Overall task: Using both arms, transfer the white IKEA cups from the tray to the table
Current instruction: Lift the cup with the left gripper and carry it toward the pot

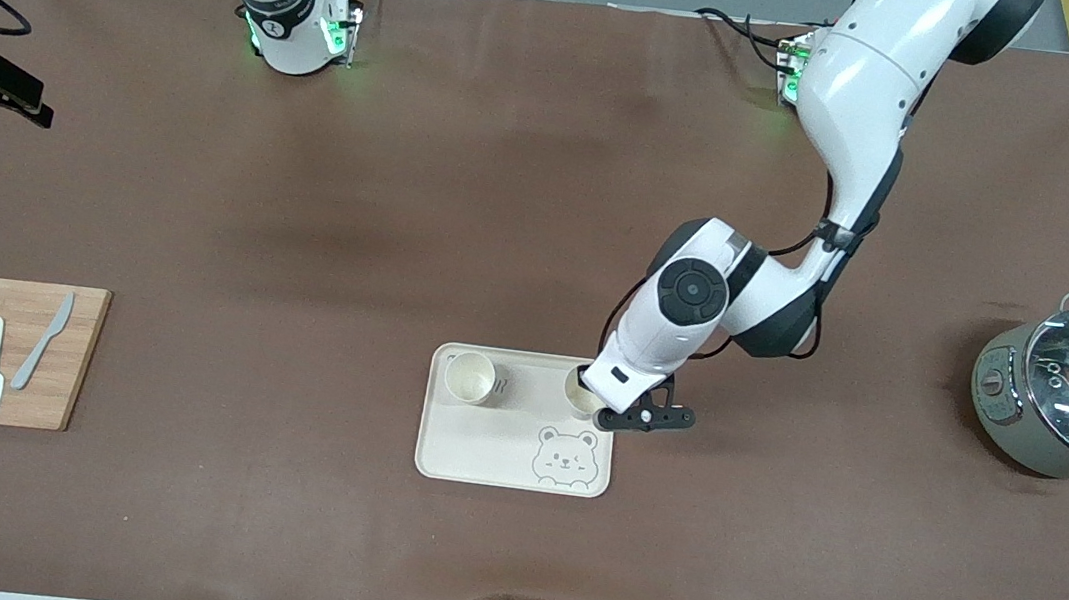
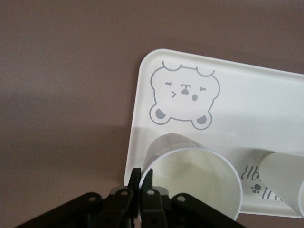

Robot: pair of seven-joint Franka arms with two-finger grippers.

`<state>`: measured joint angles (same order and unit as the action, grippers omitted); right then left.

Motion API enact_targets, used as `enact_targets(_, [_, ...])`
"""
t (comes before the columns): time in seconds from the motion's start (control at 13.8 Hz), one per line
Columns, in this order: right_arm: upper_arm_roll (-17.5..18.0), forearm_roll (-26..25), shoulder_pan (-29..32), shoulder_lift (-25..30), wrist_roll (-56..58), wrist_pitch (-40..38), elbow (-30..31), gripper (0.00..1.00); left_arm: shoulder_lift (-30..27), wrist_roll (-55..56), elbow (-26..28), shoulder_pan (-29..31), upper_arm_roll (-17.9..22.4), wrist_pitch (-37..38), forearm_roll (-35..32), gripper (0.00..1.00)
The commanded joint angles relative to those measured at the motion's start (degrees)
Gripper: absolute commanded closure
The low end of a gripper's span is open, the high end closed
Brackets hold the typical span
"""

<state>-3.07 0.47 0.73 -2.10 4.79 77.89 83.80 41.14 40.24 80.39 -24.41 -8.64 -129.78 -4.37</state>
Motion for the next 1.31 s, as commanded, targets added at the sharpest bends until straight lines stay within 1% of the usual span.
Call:
enact_targets(0.0, [0.17, -0.91, 1.29, -2.46, 0.21, 0.33, 0.04, 0.0, -5.53, -2.61, 1.25, 2.34, -0.06, 5.3, -1.52, 1.0])
enact_targets(0.15, [0.25, -0.65, 3.22, -3.26, 0.3, 1.55, 0.13, 0.0, -8.34, -5.95, 1.34, 5.41, -0.41, 8.56, -1.43, 1.0])
enact_targets(0.29, [0.25, -0.65, 3.05, -6.58, 0.3, 2.53, 0.4, 0.0, -10.02, -8.58, 1.61, 7.96, -0.24, 12.77, -1.52, 1.0])
enact_targets(0.36, [0.34, -0.74, 2.7, -7.39, 0.39, 2.96, 0.22, 0.0, -10.64, -12.86, 2.22, 9.89, -0.24, 14.97, -1.52, 1.0])
enact_targets(0.44, [0.34, -0.65, 2.53, -7.92, 0.39, 3.05, 0.31, 0.0, -10.99, -17.77, 3.53, 12.08, -0.24, 15.43, -1.52, 1.0])
enact_targets(0.51, [0.43, -0.56, 2.35, -9.57, 0.22, 3.58, 0.39, 0.0, -11.34, -20.69, 4.93, 13.76, -0.24, 15.43, -1.52, 1.0])
enact_targets(0.65, [0.52, -0.12, 1.04, -12.04, -0.31, 8.04, 1.7, 0.0, -11.7, -25.27, 7.48, 17.97, -0.24, 15.26, -2.22, 1.0])
enact_targets(0.8, [0.61, 0.49, -0.11, -12.32, -3.1, 14.01, 4.6, 0.0, -11.43, -27.14, 10.12, 21.06, -0.24, 14.12, -3.02, 1.0])
enact_targets(0.94, [0.61, 3.64, -2.56, -12.58, -11.78, 18.24, 6.54, 0.0, -10.21, -27.14, 12.93, 22.04, -0.15, 11.49, -3.37, 1.0])
enact_targets(1.09, [0.61, 6.71, -4.5, -14.68, -19.0, 19.92, 6.37, 0.0, -10.2, -27.14, 18.45, 24.05, -0.24, 5.1, -5.9, 1.0])
enact_targets(1.16, [0.61, 8.56, -4.25, -15.47, -19.21, 20.8, 6.37, 0.0, -10.29, -27.14, 21.01, 24.32, -0.24, 2.71, -6.18, 1.0])
enact_targets(1.23, [0.35, 9.28, -4.16, -16.26, -18.95, 21.24, 6.37, 0.0, -10.2, -27.14, 22.68, 25.02, -0.24, 1.47, -6.27, 1.0])
